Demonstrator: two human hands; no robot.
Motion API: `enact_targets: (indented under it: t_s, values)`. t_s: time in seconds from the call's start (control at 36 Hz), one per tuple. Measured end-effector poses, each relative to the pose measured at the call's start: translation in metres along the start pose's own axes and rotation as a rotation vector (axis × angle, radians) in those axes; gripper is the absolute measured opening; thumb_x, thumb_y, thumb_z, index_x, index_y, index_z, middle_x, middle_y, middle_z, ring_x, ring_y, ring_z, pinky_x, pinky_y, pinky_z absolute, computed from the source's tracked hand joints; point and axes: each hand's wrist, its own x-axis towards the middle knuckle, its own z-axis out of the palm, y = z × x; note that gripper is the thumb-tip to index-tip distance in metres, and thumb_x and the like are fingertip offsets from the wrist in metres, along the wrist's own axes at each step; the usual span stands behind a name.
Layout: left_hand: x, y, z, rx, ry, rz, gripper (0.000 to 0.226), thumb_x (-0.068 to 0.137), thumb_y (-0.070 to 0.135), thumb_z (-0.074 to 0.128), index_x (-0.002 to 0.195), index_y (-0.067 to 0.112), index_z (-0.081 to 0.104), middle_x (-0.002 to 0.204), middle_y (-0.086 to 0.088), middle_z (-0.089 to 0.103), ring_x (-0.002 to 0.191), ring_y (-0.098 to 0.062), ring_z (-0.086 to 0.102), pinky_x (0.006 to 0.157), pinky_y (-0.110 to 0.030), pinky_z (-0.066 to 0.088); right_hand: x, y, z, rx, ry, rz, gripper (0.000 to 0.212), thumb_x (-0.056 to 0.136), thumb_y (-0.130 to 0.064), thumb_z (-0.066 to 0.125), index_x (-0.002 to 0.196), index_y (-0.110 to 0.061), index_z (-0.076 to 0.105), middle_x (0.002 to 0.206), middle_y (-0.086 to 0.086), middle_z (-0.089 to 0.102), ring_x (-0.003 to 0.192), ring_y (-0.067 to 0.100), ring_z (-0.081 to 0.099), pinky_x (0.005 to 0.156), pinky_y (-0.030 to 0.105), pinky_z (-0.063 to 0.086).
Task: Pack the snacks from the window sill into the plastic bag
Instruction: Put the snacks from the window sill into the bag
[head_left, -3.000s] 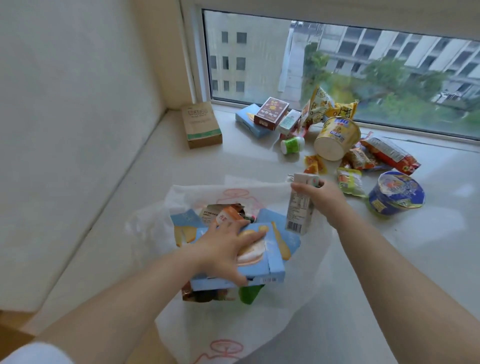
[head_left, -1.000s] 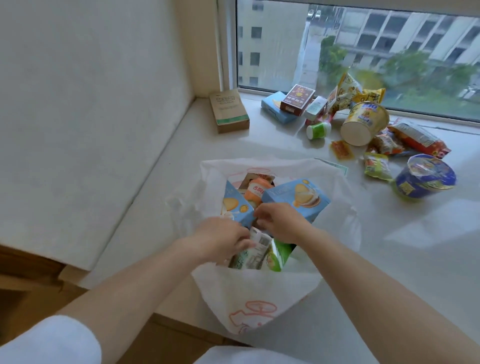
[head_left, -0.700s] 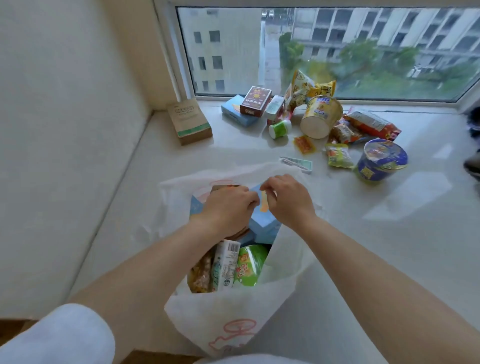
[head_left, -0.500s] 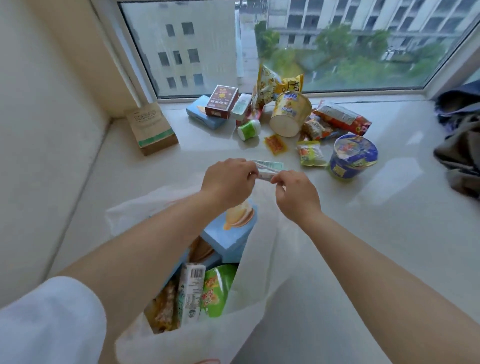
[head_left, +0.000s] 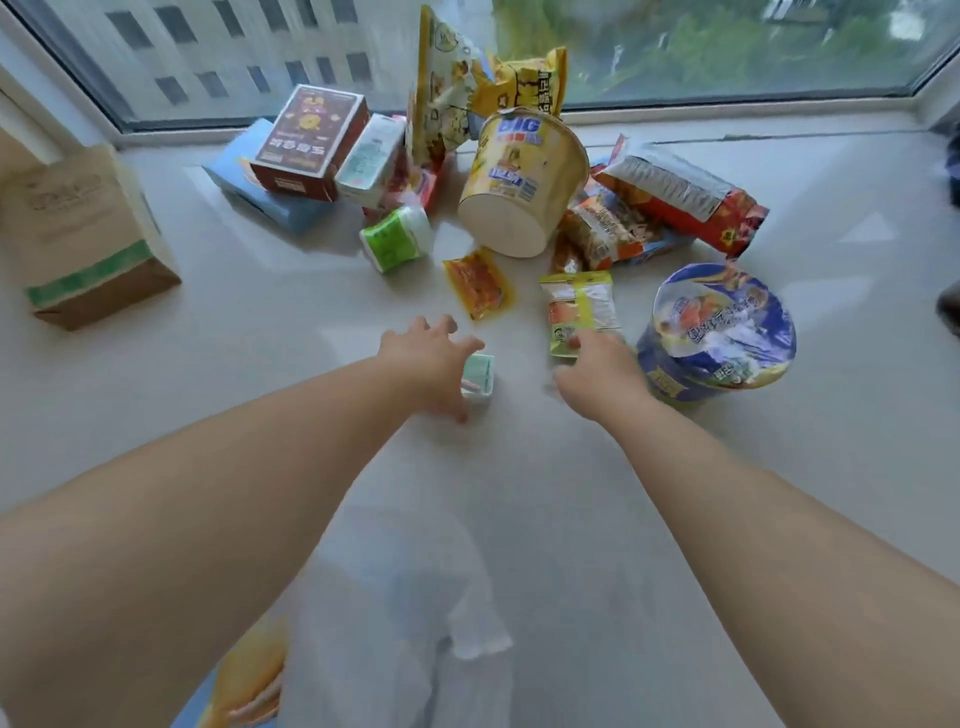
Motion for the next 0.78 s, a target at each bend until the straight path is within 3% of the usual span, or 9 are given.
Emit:
enact_targets:
  t_s: [0.11,0.22,0.33,0.44,0.53,0.64,0.72,0.78]
  values:
    - [0.027,-0.007,0.035,0.023,-0.012,-0.026,0.096,0.072,0.058,0.068,0.147,0.038,0.010,0.146,-0.001,0.024,0.131,-0.027,0.030,0.096,-0.046,0.037,0.044,0.000,0.005,0.021,0.101,0.053,0.042,0.094,-0.022,0.044,0.133,-0.009,0.043,0.137,0.016,0.039,0.127,0.034,0.037,0.102,0.040,0.035]
    - [0.038,-0.012,0.063,-0.055,0.212,-0.057,0.077,0.076,0.070,0.054,0.139,0.037,0.024,0.132,0.002,0.035,0.122,-0.024,0.033,0.088,-0.042,0.035,0.075,0.001,0.006,0.128,0.281,0.196,0.063,0.094,-0.041,0.049,0.142,-0.005,0.030,0.141,0.018,0.035,0.130,0.034,0.033,0.105,0.041,0.031]
    - [0.043,-0.018,0.069,-0.030,0.289,-0.047,0.077,0.071,0.080,0.046,0.128,0.029,0.038,0.122,0.003,0.041,0.114,-0.021,0.039,0.084,-0.038,0.034,0.093,0.001,0.011,0.182,0.263,0.310,0.089,0.078,-0.052,0.067,0.142,-0.006,0.028,0.141,0.016,0.039,0.130,0.032,0.036,0.103,0.041,0.034]
    - [0.050,-0.017,0.062,-0.193,0.317,-0.152,0.068,0.073,0.075,0.051,0.117,0.023,0.046,0.115,0.002,0.047,0.109,-0.020,0.045,0.081,-0.035,0.036,0.088,0.006,0.009,0.315,0.202,0.333,0.077,0.071,-0.047,0.077,0.126,-0.007,0.042,0.127,0.012,0.053,0.117,0.032,0.052,0.086,0.037,0.044]
    - [0.059,-0.015,0.046,-0.338,0.368,-0.204,0.065,0.074,0.072,0.055,0.113,0.021,0.048,0.110,0.001,0.050,0.107,-0.021,0.048,0.075,-0.031,0.036,0.082,0.003,-0.003,-0.063,0.223,0.118,0.061,0.076,-0.046,0.072,0.120,-0.010,0.049,0.123,0.012,0.055,0.114,0.031,0.051,0.080,0.034,0.041]
    - [0.082,-0.016,0.019,-0.271,0.333,-0.155,0.067,0.073,0.070,0.058,0.117,0.020,0.047,0.114,-0.002,0.048,0.110,-0.022,0.047,0.072,-0.030,0.035,0.095,-0.006,-0.020,-0.566,0.285,-0.176,0.050,0.083,-0.036,0.061,0.127,-0.017,0.047,0.134,0.013,0.038,0.126,0.031,0.033,0.099,0.039,0.034]
    - [0.098,-0.019,0.007,-0.085,0.315,-0.007,0.069,0.070,0.067,0.061,0.122,0.023,0.047,0.128,-0.005,0.038,0.120,-0.025,0.037,0.087,-0.035,0.039,0.112,-0.009,-0.032,-0.695,0.133,-0.223,0.073,0.079,-0.044,0.063,0.142,-0.025,0.032,0.155,0.015,0.007,0.144,0.037,0.002,0.115,0.053,0.010]
    - [0.107,-0.020,0.003,0.029,0.328,0.078,0.076,0.067,0.068,0.062,0.130,0.029,0.045,0.145,-0.008,0.022,0.134,-0.030,0.020,0.105,-0.042,0.030,0.125,-0.011,-0.039,-0.756,0.012,-0.231,0.094,0.072,-0.058,0.066,0.149,-0.032,0.017,0.158,0.013,-0.014,0.144,0.037,-0.017,0.113,0.062,-0.001]
